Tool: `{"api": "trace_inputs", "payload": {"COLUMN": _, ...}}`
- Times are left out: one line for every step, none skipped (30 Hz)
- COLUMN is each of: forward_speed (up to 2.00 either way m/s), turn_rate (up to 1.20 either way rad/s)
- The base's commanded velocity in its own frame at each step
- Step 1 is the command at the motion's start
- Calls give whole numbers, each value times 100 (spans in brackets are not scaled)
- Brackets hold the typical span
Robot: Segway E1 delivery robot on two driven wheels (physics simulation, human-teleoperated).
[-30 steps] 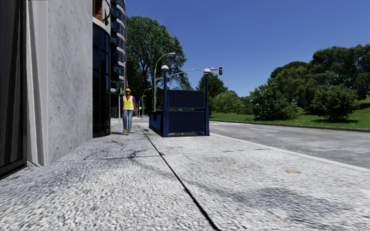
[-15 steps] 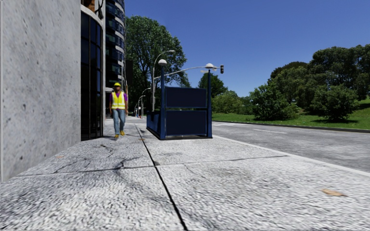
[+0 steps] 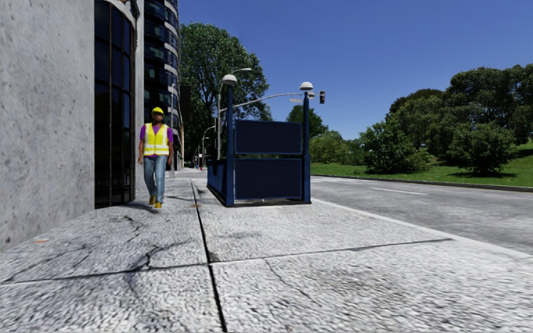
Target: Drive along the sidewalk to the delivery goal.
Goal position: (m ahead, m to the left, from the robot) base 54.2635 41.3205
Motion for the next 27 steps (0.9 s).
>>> {"api": "trace_inputs", "payload": {"forward_speed": 144, "turn_rate": 0}}
{"api": "trace_inputs", "payload": {"forward_speed": 144, "turn_rate": 0}}
{"api": "trace_inputs", "payload": {"forward_speed": 144, "turn_rate": 0}}
{"api": "trace_inputs", "payload": {"forward_speed": 144, "turn_rate": 0}}
{"api": "trace_inputs", "payload": {"forward_speed": 144, "turn_rate": 0}}
{"api": "trace_inputs", "payload": {"forward_speed": 144, "turn_rate": 0}}
{"api": "trace_inputs", "payload": {"forward_speed": 144, "turn_rate": 0}}
{"api": "trace_inputs", "payload": {"forward_speed": 144, "turn_rate": 0}}
{"api": "trace_inputs", "payload": {"forward_speed": 144, "turn_rate": 0}}
{"api": "trace_inputs", "payload": {"forward_speed": 144, "turn_rate": 0}}
{"api": "trace_inputs", "payload": {"forward_speed": 144, "turn_rate": 0}}
{"api": "trace_inputs", "payload": {"forward_speed": 144, "turn_rate": 0}}
{"api": "trace_inputs", "payload": {"forward_speed": 144, "turn_rate": 0}}
{"api": "trace_inputs", "payload": {"forward_speed": 144, "turn_rate": 0}}
{"api": "trace_inputs", "payload": {"forward_speed": 144, "turn_rate": 0}}
{"api": "trace_inputs", "payload": {"forward_speed": 144, "turn_rate": 0}}
{"api": "trace_inputs", "payload": {"forward_speed": 144, "turn_rate": 0}}
{"api": "trace_inputs", "payload": {"forward_speed": 144, "turn_rate": 0}}
{"api": "trace_inputs", "payload": {"forward_speed": 144, "turn_rate": 0}}
{"api": "trace_inputs", "payload": {"forward_speed": 144, "turn_rate": 0}}
{"api": "trace_inputs", "payload": {"forward_speed": 144, "turn_rate": 0}}
{"api": "trace_inputs", "payload": {"forward_speed": 144, "turn_rate": 0}}
{"api": "trace_inputs", "payload": {"forward_speed": 144, "turn_rate": 0}}
{"api": "trace_inputs", "payload": {"forward_speed": 144, "turn_rate": 0}}
{"api": "trace_inputs", "payload": {"forward_speed": 144, "turn_rate": 0}}
{"api": "trace_inputs", "payload": {"forward_speed": 144, "turn_rate": 0}}
{"api": "trace_inputs", "payload": {"forward_speed": 144, "turn_rate": 0}}
